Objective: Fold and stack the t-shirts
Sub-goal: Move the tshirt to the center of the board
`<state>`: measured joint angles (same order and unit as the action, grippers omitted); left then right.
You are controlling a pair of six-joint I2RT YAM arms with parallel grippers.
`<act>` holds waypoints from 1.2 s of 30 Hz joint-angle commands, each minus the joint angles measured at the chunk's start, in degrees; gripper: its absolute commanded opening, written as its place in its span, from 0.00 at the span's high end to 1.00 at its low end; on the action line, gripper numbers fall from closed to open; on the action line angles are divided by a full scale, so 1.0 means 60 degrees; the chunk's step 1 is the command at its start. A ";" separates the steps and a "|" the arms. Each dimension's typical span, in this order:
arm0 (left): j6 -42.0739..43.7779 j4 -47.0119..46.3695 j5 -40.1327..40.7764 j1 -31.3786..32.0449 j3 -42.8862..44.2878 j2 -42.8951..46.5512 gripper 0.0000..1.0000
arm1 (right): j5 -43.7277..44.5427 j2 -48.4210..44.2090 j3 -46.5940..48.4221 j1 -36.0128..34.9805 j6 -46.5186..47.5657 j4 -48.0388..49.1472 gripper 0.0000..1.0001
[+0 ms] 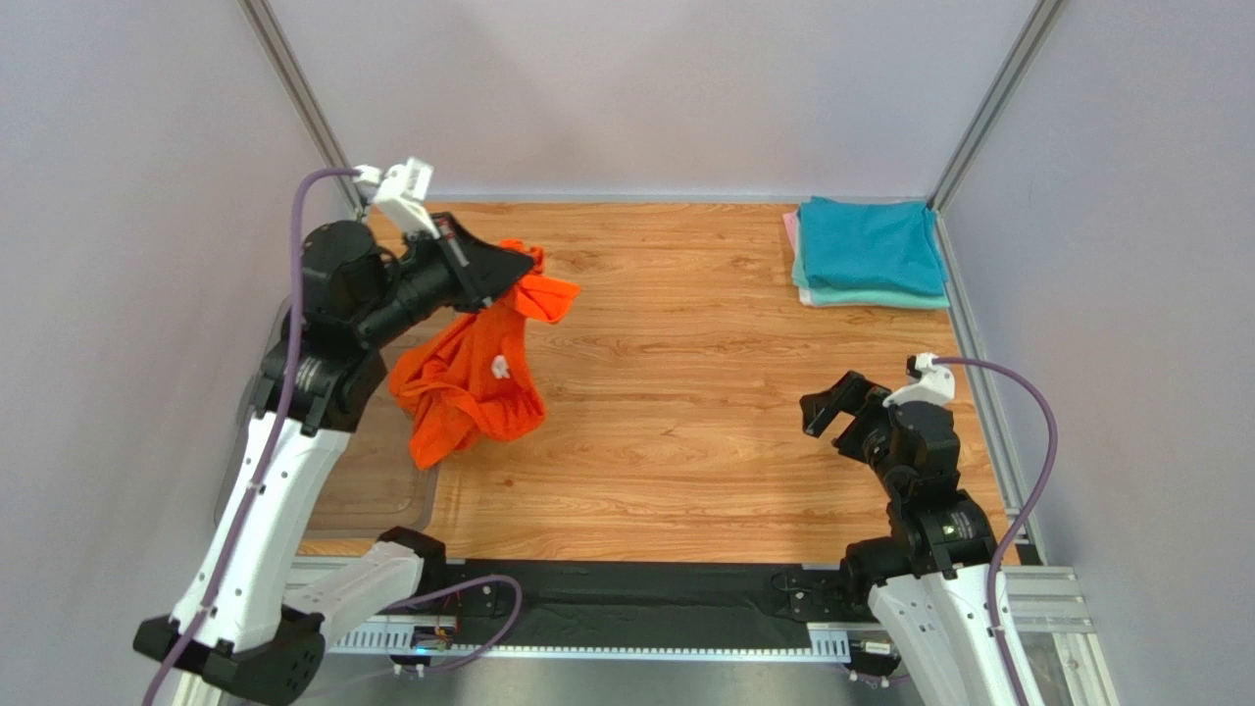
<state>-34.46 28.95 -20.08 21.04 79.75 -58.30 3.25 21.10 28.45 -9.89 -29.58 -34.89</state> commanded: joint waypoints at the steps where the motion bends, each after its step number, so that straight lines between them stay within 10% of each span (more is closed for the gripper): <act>1: 0.0747 -0.0679 -0.0272 0.1222 0.0931 -0.0608 1.00 | 0.0191 -0.0162 0.0064 -0.0036 -0.0109 0.0176 0.00; 13: 0.0632 -0.2128 -0.2631 0.3349 0.1506 -0.2587 1.00 | 0.0484 0.0188 -0.0024 -0.0036 -0.0094 0.0322 0.00; 27: -0.0087 -0.3037 0.0723 0.2266 -0.4923 -0.0494 1.00 | -0.1155 0.1402 0.0049 -0.0065 0.0521 0.0542 0.00; 36: -0.1038 -0.3008 0.1969 0.1724 -0.7591 0.0605 1.00 | 0.0879 0.4082 0.0078 -0.2948 -0.0459 0.0293 0.03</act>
<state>-37.56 14.22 -11.29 32.67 35.92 -57.23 3.77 42.89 28.45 -23.07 -29.54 -34.00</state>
